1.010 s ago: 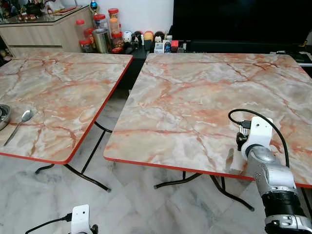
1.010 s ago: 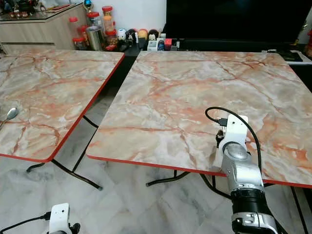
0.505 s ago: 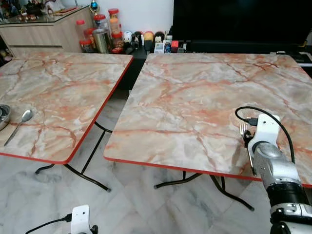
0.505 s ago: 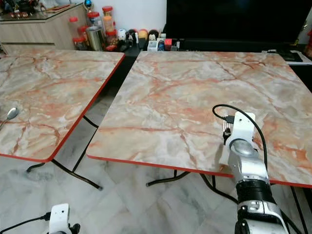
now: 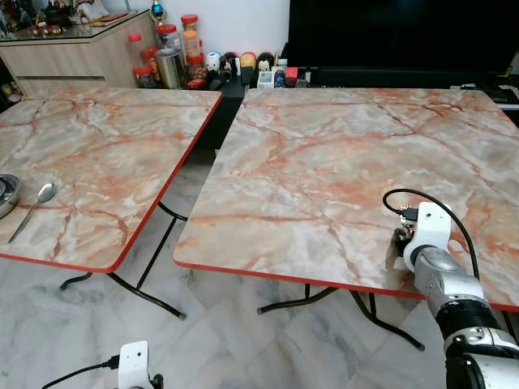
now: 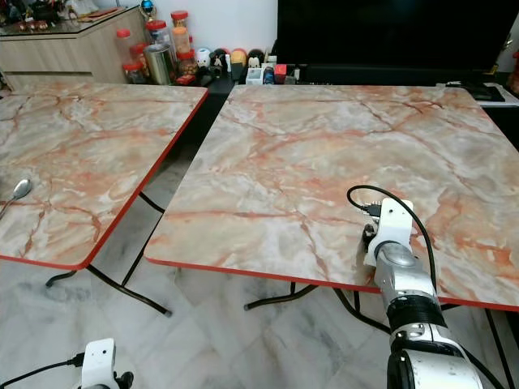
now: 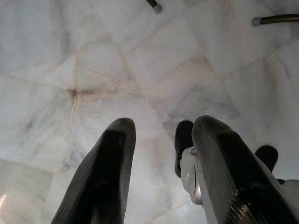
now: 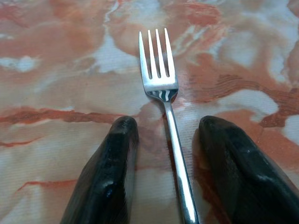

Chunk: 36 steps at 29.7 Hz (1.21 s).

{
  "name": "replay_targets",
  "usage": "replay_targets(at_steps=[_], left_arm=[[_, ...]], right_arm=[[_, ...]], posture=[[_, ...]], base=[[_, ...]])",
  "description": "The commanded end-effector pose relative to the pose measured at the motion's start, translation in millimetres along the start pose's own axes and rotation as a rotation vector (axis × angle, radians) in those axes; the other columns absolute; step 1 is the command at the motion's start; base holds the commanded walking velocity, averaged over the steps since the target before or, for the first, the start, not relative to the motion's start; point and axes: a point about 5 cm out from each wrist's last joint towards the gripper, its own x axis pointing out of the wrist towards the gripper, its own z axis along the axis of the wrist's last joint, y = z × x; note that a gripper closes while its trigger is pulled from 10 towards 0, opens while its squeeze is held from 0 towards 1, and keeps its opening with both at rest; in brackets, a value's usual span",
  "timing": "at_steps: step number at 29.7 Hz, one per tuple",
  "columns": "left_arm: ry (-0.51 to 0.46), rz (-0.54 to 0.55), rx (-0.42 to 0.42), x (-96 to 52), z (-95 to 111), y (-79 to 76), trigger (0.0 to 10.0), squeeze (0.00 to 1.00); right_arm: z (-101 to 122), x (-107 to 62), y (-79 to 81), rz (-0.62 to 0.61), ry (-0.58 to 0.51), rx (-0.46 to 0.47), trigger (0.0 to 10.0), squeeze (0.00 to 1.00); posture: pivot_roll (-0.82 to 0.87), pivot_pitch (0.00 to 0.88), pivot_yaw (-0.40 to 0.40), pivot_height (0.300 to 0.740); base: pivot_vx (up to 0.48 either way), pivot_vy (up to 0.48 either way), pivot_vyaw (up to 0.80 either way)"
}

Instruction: Setting the table

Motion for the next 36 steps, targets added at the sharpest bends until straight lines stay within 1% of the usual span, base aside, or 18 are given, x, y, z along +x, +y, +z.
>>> replay_targets(at_steps=[1,5,6,7,8,15,36], left_arm=[[0.013,0.015,0.002,-0.4,-1.7,6.2,10.0,0.0],[0.012,0.015,0.002,-0.4,-1.5,6.0,10.0,0.0],[0.012,0.014,0.001,-0.3,-1.4,5.9,10.0,0.0],[0.012,0.014,0.0,-0.3,-1.3,5.7,10.0,0.0],[0.012,0.013,0.0,-0.3,-1.2,5.6,10.0,0.0],[0.013,0.009,-0.002,-0.2,-0.8,5.3,10.0,0.0],[0.011,0.005,-0.006,-0.1,-0.4,4.0,10.0,0.0]], right_arm=[[2.4,1.2,2.5,0.008,-0.001,-0.002,10.0,0.0],[1.0,2.7,2.3,0.01,0.0,0.0,10.0,0.0],[-0.3,2.8,2.1,0.007,0.002,0.0,2.7,0.0],[-1.2,3.0,2.1,0.006,0.004,0.0,0.8,0.0],[-1.9,3.0,2.3,0.008,0.006,0.0,0.0,0.0],[-5.6,3.7,7.9,0.03,0.01,-0.005,0.0,0.0],[-5.5,4.1,19.6,0.063,-0.001,-0.008,0.0,0.0]], posture=[[-0.02,0.0,0.065,0.74],[-0.02,0.0,0.065,0.74],[-0.01,0.0,0.064,0.74],[-0.01,0.0,0.064,0.74],[-0.01,0.0,0.065,0.74],[-0.01,0.0,0.063,0.74],[-0.01,0.0,0.059,0.74]], base=[[0.0,0.0,0.0],[0.0,0.0,0.0],[0.0,0.0,0.0],[0.0,0.0,0.0],[0.0,0.0,0.0],[0.0,0.0,0.0],[0.0,0.0,0.0]])
